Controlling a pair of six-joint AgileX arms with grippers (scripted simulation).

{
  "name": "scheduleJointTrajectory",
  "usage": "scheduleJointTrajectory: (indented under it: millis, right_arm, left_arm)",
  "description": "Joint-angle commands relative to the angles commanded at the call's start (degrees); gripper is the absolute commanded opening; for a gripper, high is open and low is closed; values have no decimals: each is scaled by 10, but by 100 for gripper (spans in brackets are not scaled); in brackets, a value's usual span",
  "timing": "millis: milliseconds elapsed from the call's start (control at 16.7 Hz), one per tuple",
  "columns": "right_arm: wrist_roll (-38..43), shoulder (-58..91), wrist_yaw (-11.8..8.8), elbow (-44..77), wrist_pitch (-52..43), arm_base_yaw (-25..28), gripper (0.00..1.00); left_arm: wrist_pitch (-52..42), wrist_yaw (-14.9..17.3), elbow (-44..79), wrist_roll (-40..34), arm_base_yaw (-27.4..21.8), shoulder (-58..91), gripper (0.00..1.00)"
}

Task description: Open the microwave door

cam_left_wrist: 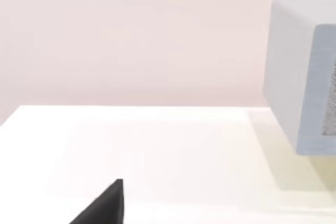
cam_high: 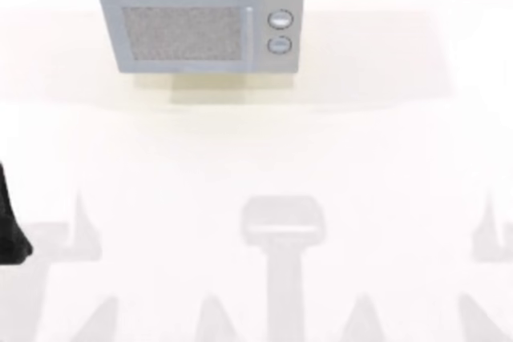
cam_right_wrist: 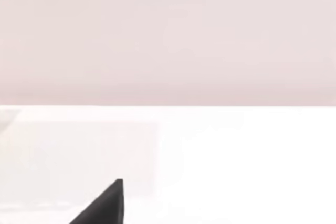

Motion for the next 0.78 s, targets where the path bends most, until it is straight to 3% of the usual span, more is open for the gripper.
scheduleJointTrajectory:
  millis: [360,780]
  right_arm:
    - [0,0,0,0,0,0,100]
    - [0,0,0,0,0,0,100]
  left_arm:
    - [-41,-9,56,-14,-19,58,100]
    - [-221,-53,368,-89,-107,367,100]
